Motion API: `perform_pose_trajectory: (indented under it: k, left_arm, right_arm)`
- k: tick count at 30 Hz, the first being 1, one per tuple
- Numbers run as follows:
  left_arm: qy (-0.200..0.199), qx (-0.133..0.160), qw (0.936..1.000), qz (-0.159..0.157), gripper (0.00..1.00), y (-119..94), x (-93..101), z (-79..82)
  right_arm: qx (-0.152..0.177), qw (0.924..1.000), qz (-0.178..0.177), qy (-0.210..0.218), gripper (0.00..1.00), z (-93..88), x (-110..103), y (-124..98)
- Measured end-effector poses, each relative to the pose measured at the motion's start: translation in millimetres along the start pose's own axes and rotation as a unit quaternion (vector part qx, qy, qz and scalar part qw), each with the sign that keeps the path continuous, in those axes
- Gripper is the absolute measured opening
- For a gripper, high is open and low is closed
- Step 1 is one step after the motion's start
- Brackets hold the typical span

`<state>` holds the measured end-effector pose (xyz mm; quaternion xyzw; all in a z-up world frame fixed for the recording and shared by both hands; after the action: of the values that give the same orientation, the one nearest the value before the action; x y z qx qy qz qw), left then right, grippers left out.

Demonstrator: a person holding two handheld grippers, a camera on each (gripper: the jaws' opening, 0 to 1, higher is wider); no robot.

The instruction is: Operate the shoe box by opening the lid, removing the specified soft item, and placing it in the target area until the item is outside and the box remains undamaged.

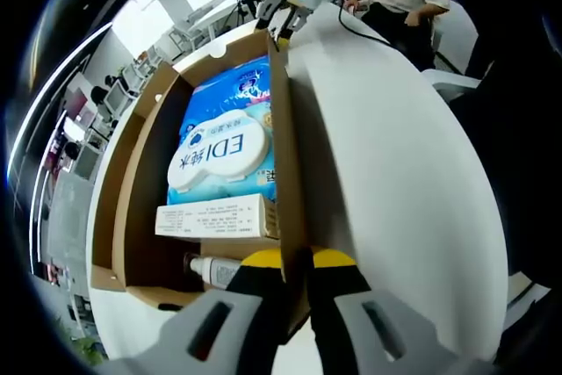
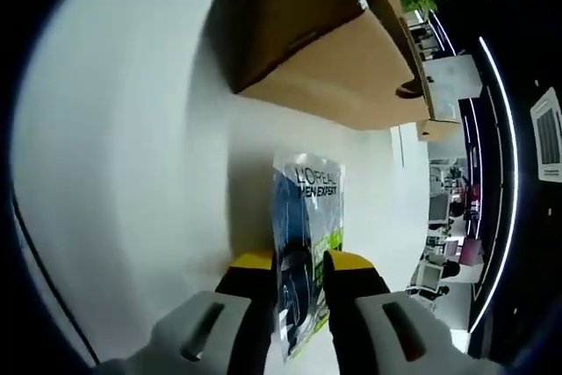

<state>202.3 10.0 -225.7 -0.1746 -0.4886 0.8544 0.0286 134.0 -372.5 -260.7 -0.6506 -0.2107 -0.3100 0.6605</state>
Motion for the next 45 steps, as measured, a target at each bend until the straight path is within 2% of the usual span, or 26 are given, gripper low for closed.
perform_pose_trajectory:
  k: [2,7,14,19,21,22,23,24,26,28,34,36,37,38,39,42,44,45]
  left_arm:
    - [0.000,0.000,1.0000,0.000,0.07,0,0.1,0.0]
    - [0.000,0.000,1.0000,0.000,0.07,0,0.3,0.1]
    - [0.000,0.001,1.0000,0.000,0.07,0,-0.3,0.2]
    - [0.001,0.001,1.0000,0.000,0.07,0,-0.9,0.1]
    - [0.001,0.001,1.0000,0.000,0.07,-1,-1.1,0.1]
    - [0.001,0.001,1.0000,0.000,0.07,-1,-1.2,0.1]
    - [0.001,0.001,1.0000,0.000,0.07,-1,-1.3,0.1]
    - [0.001,0.001,1.0000,0.000,0.07,-1,-1.4,0.1]
    - [0.000,0.001,1.0000,0.000,0.07,-1,-1.8,0.2]
    - [0.000,0.001,1.0000,0.000,0.07,-1,-1.9,0.2]
    - [0.001,0.001,1.0000,-0.001,0.07,-1,-2.5,-0.1]
    - [0.001,0.001,1.0000,0.000,0.07,0,-2.2,-0.2]
    - [0.001,0.001,1.0000,0.000,0.07,0,-2.0,-0.3]
    - [0.000,0.001,1.0000,0.000,0.07,0,-2.0,-0.3]
    - [0.001,0.001,1.0000,0.000,0.07,0,-1.7,-0.3]
    - [0.001,0.000,1.0000,0.001,0.07,0,-1.3,-0.5]
    - [0.001,0.000,1.0000,0.001,0.07,0,-1.1,-0.6]
    - [0.001,0.000,1.0000,0.001,0.07,0,-1.1,-0.7]
  right_arm:
    - [0.005,0.9997,0.008,0.025,0.20,-0.7,0,-2]
    - [0.009,0.9986,0.015,0.050,0.22,-1.7,-1,-4]
    - [0.009,0.9973,0.021,0.070,0.25,-3.9,-1,-10]
    - [0.037,0.9879,0.019,0.150,0.25,-8.2,3,-19]
    - [0.050,0.9773,0.019,0.205,0.26,-15.6,6,-18]
    - [0.052,0.9750,0.019,0.215,0.27,-16.4,7,-17]
    - [0.059,0.9675,0.017,0.245,0.28,-18.4,9,-17]
    - [0.059,0.9655,0.019,0.253,0.29,-19.3,9,-17]
    - [0.061,0.9547,0.027,0.290,0.27,-19.9,7,-21]
    - [0.072,0.9504,0.029,0.301,0.26,-21.3,8,-23]
    - [0.104,0.9098,0.014,0.402,0.26,-22.7,15,-29]
    - [0.101,0.8901,0.007,0.445,0.26,-21.5,21,-25]
    - [0.100,0.8772,0.009,0.469,0.26,-20.4,23,-21]
    - [0.106,0.8723,0.014,0.477,0.26,-17.8,24,-17]
    - [0.114,0.8643,0.014,0.490,0.26,-15.1,25,-11]
    - [0.113,0.8559,0.016,0.504,0.26,-14.9,26,4]
    - [0.110,0.8402,0.021,0.530,0.27,-15.9,27,17]
    - [0.110,0.8356,0.024,0.538,0.27,-16.2,27,21]
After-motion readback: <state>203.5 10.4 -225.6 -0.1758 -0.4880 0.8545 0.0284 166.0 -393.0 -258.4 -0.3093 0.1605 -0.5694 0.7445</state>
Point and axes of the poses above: the point that each gripper's makers call its tool centre point, and the gripper's own axes: y roughly forward along the fingers, x roughly to its right, z roughly out of its top, the point moved 10 cm from there along -y, roughly backward along the fingers, and after that the axes turned 1 degree about x, right-handed, at the moved point
